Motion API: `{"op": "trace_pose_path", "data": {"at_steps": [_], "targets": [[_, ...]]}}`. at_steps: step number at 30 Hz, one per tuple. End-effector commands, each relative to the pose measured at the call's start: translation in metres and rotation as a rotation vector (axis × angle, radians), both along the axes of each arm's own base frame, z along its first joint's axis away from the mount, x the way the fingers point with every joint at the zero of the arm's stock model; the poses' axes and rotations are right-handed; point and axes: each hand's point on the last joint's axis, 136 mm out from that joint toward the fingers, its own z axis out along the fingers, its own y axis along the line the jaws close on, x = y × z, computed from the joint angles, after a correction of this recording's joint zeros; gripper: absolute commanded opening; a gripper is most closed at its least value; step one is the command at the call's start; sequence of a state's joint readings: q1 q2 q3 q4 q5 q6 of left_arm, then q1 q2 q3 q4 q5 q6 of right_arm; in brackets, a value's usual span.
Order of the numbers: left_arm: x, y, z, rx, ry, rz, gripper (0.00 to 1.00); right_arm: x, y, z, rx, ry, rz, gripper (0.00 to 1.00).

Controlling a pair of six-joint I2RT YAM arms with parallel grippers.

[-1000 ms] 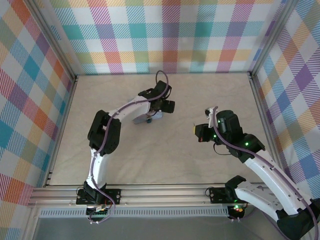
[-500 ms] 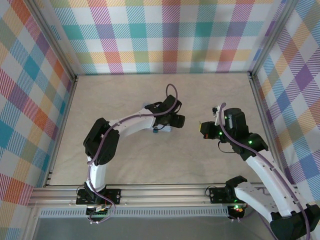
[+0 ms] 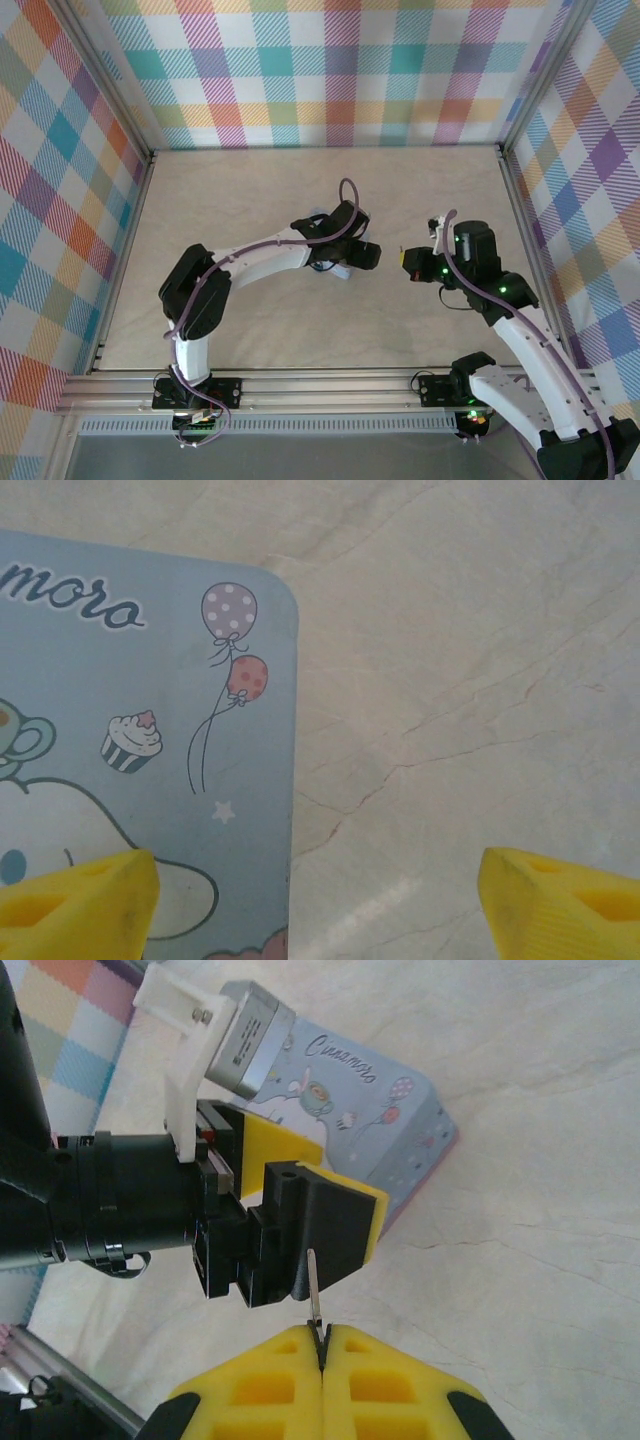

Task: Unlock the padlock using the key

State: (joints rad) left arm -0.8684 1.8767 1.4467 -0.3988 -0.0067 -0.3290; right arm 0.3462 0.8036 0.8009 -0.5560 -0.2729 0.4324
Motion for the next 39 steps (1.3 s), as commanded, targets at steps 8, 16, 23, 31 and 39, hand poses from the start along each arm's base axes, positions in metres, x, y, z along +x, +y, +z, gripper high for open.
{"op": "trace_pose_path", "data": {"at_steps": [8, 16, 23, 31, 39], "targets": [[-0.002, 0.054, 0.070, -0.126, -0.118, 0.056, 0.89, 0.007, 0.031, 0.000, 0.115, -0.008, 0.140, 0.02], [-0.011, 0.118, 0.061, -0.205, -0.096, 0.134, 0.91, 0.021, 0.056, -0.018, 0.140, 0.023, 0.198, 0.02], [-0.023, 0.143, 0.039, -0.365, -0.019, 0.162, 0.90, 0.038, 0.084, -0.038, 0.144, 0.070, 0.246, 0.02], [-0.022, 0.146, 0.005, -0.415, -0.012, 0.163, 0.88, 0.069, 0.118, -0.055, 0.174, 0.172, 0.267, 0.02], [-0.013, 0.142, -0.020, -0.420, -0.049, 0.147, 0.86, 0.097, 0.135, -0.079, 0.178, 0.216, 0.266, 0.02]]}}
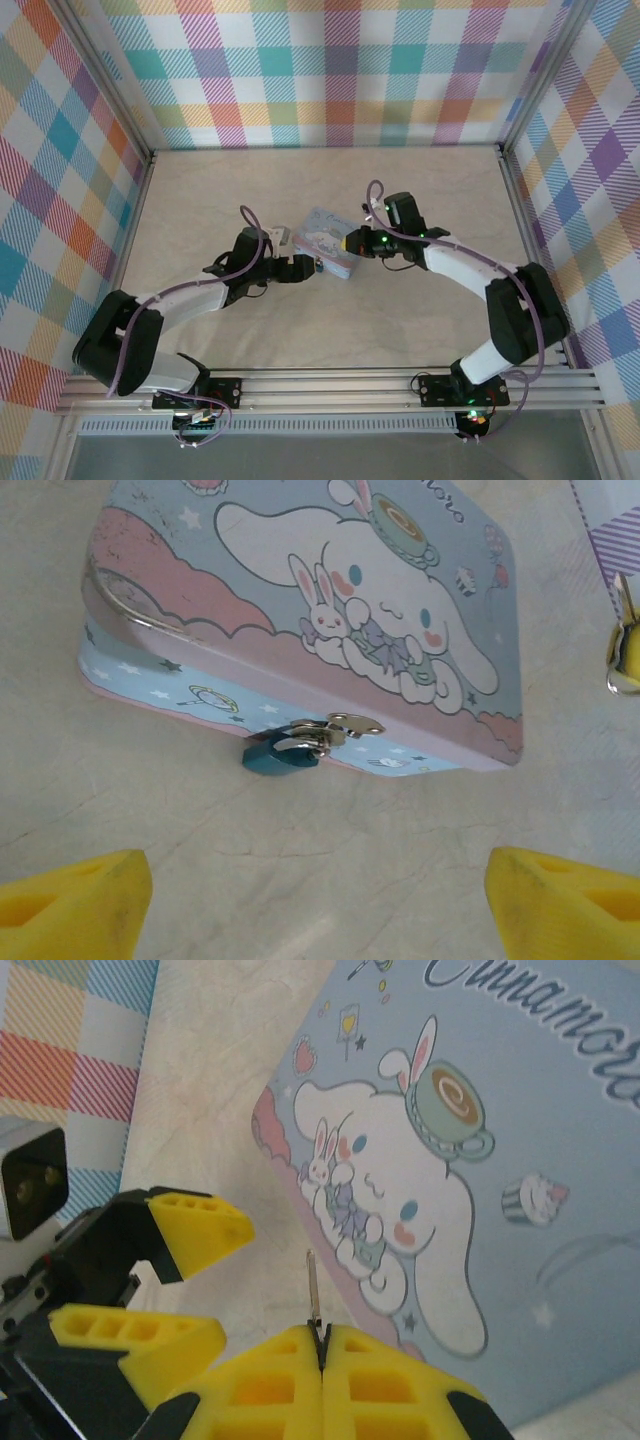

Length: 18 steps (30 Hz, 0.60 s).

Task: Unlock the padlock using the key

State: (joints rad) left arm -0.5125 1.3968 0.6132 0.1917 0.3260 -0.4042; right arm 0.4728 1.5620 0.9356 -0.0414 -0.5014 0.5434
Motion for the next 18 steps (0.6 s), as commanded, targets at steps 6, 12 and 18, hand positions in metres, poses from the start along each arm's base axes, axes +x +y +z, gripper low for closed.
{"op": "trace_pose_path", "data": {"at_steps": [6, 12, 18], "targets": [[0.011, -0.011, 0.001, -0.051, -0.073, -0.041, 0.84, 0.014, 0.016, -0.013, 0.041, 0.039, 0.013, 0.02], [0.012, -0.015, -0.009, -0.049, -0.068, -0.062, 0.80, 0.010, 0.014, -0.035, 0.030, 0.088, -0.001, 0.02], [0.015, -0.020, -0.018, -0.058, -0.063, -0.073, 0.79, -0.002, 0.004, -0.058, -0.011, 0.145, -0.026, 0.02]]}}
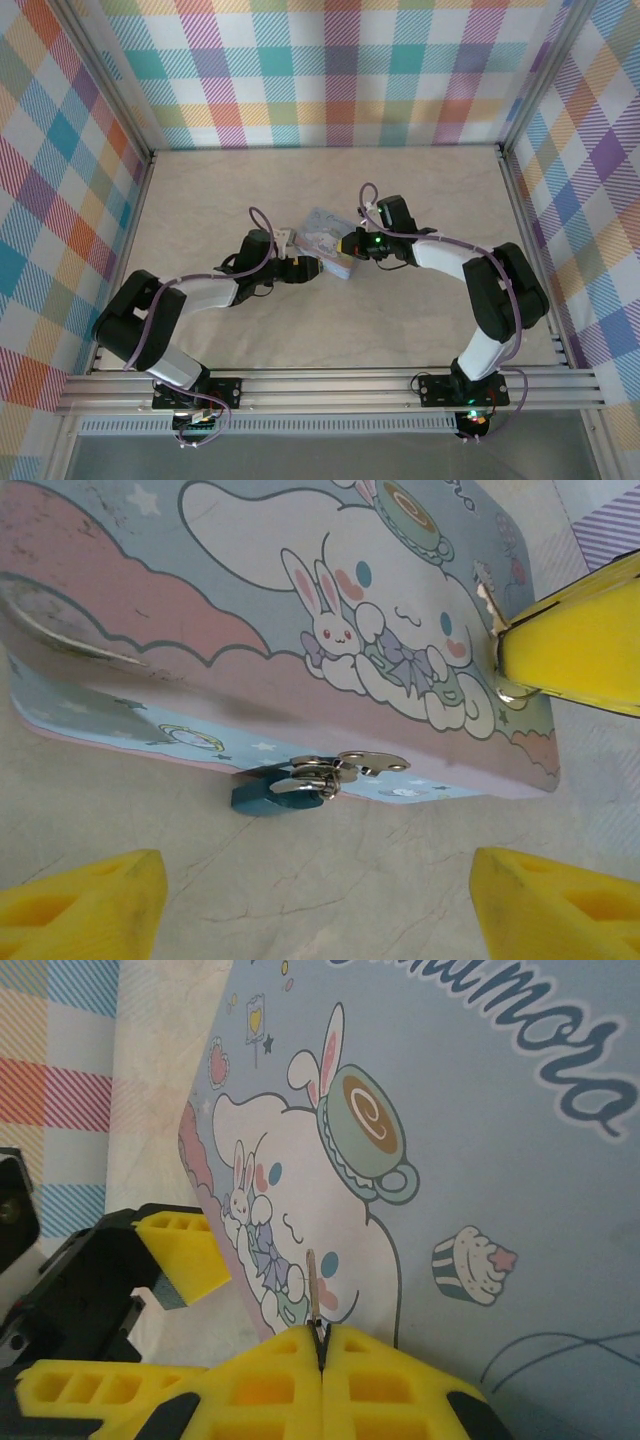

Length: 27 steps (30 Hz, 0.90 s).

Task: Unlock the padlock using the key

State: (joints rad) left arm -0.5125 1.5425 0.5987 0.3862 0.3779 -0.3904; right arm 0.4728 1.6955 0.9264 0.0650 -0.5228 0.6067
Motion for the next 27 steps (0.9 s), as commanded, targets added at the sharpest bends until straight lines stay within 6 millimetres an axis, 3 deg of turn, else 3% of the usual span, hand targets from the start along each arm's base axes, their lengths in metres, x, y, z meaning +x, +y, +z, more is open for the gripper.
{"op": "trace_pose_path", "data": {"at_steps": [1, 8, 27], "targets": [[0.005, -0.005, 0.001, -0.024, -0.039, -0.026, 0.79, -0.013, -0.006, -0.022, -0.032, 0.065, -0.007, 0.02], [0.007, -0.013, -0.011, -0.025, -0.046, -0.041, 0.76, -0.023, -0.014, -0.036, -0.077, 0.093, -0.010, 0.02], [0.015, -0.033, -0.026, -0.017, -0.039, -0.103, 0.64, -0.025, -0.017, -0.037, -0.093, 0.088, -0.008, 0.02]]}}
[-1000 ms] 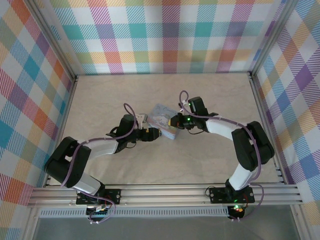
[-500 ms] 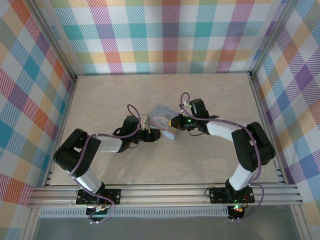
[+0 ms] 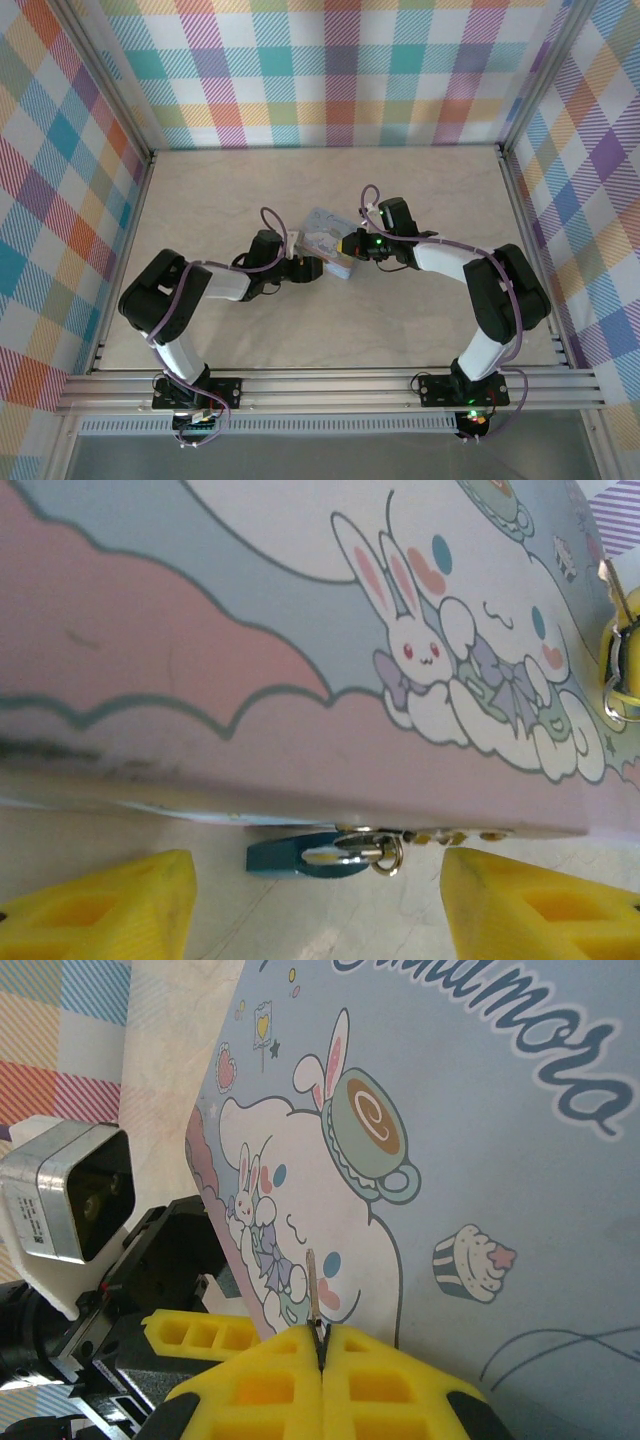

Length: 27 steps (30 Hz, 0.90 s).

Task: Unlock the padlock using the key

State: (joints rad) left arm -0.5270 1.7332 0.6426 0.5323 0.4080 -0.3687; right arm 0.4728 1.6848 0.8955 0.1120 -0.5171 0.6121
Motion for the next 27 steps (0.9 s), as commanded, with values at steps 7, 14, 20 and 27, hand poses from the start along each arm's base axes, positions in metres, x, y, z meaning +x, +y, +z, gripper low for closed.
{"op": "trace_pose_path", "data": {"at_steps": [7, 14, 20, 27], "targets": [[-0.001, -0.023, -0.003, -0.018, -0.021, -0.078, 0.58, -0.025, -0.016, -0.039, -0.104, 0.115, -0.002, 0.02], [-0.011, -0.033, -0.009, -0.020, -0.001, -0.108, 0.51, -0.024, -0.016, -0.038, -0.101, 0.110, -0.002, 0.03], [-0.012, -0.038, -0.007, -0.028, 0.003, -0.113, 0.45, -0.025, -0.016, -0.039, -0.099, 0.113, -0.003, 0.03], [-0.011, -0.042, -0.009, -0.029, 0.009, -0.112, 0.41, -0.024, -0.015, -0.038, -0.095, 0.111, -0.003, 0.03]]}}
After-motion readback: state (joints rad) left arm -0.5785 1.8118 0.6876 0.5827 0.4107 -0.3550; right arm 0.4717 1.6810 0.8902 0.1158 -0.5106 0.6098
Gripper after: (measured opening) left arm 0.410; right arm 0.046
